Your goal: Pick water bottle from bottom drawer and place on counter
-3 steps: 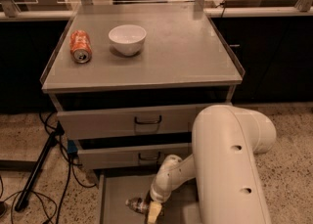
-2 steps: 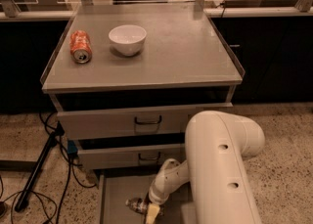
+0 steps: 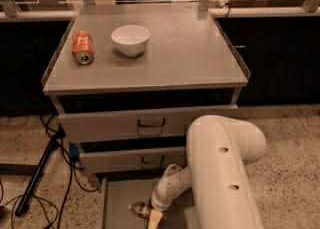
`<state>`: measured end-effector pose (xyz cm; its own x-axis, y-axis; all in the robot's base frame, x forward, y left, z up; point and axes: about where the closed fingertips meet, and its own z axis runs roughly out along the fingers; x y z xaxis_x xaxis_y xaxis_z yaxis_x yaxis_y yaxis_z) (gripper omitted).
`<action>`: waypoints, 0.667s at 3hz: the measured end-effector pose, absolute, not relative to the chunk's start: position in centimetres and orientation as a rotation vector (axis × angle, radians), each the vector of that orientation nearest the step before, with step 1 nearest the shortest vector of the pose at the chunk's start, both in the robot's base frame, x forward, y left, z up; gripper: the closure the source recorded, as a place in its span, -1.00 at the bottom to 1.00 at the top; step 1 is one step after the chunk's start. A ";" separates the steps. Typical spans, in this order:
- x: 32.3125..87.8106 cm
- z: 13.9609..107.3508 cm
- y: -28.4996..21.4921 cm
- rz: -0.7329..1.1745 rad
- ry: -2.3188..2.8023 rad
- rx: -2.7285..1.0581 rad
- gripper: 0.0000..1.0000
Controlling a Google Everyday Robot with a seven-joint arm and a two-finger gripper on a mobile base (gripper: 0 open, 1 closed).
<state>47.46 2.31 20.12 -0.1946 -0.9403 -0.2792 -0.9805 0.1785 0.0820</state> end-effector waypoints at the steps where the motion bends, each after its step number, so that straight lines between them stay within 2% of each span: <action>1: 50.0 18.4 3.2 0.336 2.258 -1.841 -1.00; 2: 50.0 18.4 3.2 0.336 2.258 -1.841 -1.00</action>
Offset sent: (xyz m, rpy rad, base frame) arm 0.0305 0.0139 -0.0108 0.0328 -0.0791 -0.0070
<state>49.96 3.23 18.43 -0.1986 -0.9324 -0.3019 -0.9799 0.1943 0.0447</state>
